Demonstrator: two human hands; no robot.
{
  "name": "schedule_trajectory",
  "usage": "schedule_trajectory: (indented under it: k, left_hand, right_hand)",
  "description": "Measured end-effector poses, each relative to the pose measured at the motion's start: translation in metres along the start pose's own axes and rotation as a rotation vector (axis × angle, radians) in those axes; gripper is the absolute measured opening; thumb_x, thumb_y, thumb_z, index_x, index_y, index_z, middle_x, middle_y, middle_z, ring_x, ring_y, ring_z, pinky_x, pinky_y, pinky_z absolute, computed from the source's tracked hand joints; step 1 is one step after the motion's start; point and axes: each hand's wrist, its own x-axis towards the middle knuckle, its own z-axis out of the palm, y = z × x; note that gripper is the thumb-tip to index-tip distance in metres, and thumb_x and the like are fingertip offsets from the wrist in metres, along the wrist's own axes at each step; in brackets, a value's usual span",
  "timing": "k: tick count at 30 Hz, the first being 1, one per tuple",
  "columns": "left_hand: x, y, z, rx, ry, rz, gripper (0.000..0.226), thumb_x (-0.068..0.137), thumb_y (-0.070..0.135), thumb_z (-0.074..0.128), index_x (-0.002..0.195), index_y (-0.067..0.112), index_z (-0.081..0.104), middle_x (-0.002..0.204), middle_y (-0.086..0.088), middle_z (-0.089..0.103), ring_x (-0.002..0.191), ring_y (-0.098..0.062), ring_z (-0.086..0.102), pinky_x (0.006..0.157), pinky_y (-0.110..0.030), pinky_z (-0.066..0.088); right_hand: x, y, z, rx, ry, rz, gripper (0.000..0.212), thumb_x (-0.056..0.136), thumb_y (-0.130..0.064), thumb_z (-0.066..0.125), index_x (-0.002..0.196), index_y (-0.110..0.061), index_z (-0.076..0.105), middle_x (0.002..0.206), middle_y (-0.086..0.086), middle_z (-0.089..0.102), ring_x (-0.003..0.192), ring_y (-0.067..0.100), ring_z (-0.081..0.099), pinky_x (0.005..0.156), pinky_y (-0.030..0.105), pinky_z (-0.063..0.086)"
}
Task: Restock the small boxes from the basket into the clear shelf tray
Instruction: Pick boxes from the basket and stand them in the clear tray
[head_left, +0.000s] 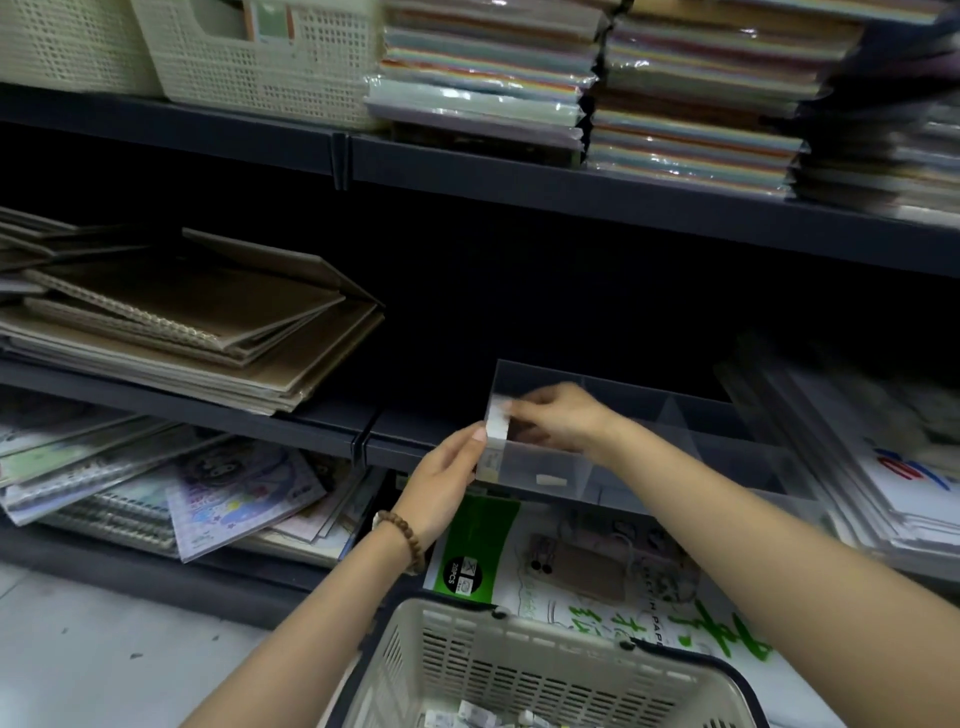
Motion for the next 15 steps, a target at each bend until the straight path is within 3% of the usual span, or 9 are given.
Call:
schedule_trajectory:
  k: [3,6,9,11,15]
  left_hand:
    - [-0.015,-0.008,-0.006,0.115,0.002,0.003,0.062,0.081,0.053,0.043,0.135,0.024,0.046,0.134,0.007,0.051,0.123,-0.008,0.046,0.108,-0.036,0.036]
    - [-0.041,-0.026,-0.014,0.230,-0.029,-0.003,0.063,0.077,0.057,0.043,0.133,0.028,0.047,0.127,0.018,0.052,0.116,0.003,0.048,0.100,-0.022,0.040]
    - [-0.070,-0.065,-0.017,0.350,-0.115,-0.110,0.048,0.082,0.053,0.046,0.127,0.035,0.048,0.119,0.024,0.052,0.110,0.010,0.048,0.088,-0.008,0.038]
    - [-0.087,-0.104,-0.015,0.421,-0.174,-0.219,0.039,0.090,0.041,0.049,0.127,0.030,0.048,0.124,0.016,0.053,0.115,-0.001,0.050,0.093,-0.016,0.039]
    - [-0.120,-0.185,-0.008,0.568,-0.304,-0.515,0.046,0.094,0.037,0.047,0.135,0.017,0.042,0.136,0.002,0.046,0.119,-0.012,0.048,0.095,-0.020,0.037]
  right_hand:
    - [-0.038,0.004,-0.013,0.128,0.068,-0.208,0.034,0.089,-0.024,0.063,0.121,-0.013,0.057,0.112,0.004,0.066,0.088,0.005,0.064,0.071,0.012,0.054]
    - [-0.084,0.033,-0.021,0.244,0.069,-0.283,0.024,0.087,-0.022,0.065,0.110,-0.023,0.061,0.103,-0.006,0.071,0.089,0.003,0.068,0.070,0.013,0.054]
    - [-0.108,0.095,-0.001,0.338,-0.058,-0.069,0.021,0.086,-0.018,0.066,0.107,-0.018,0.064,0.097,0.001,0.074,0.083,0.011,0.071,0.070,0.019,0.057]
    - [-0.115,0.151,0.027,0.291,-0.151,0.153,0.022,0.085,-0.015,0.067,0.107,-0.014,0.065,0.096,0.004,0.072,0.079,0.012,0.069,0.066,0.018,0.056]
    - [-0.125,0.265,0.095,0.161,-0.267,0.496,0.019,0.087,-0.013,0.065,0.106,-0.010,0.065,0.083,0.000,0.067,0.067,0.008,0.063,0.063,0.018,0.053]
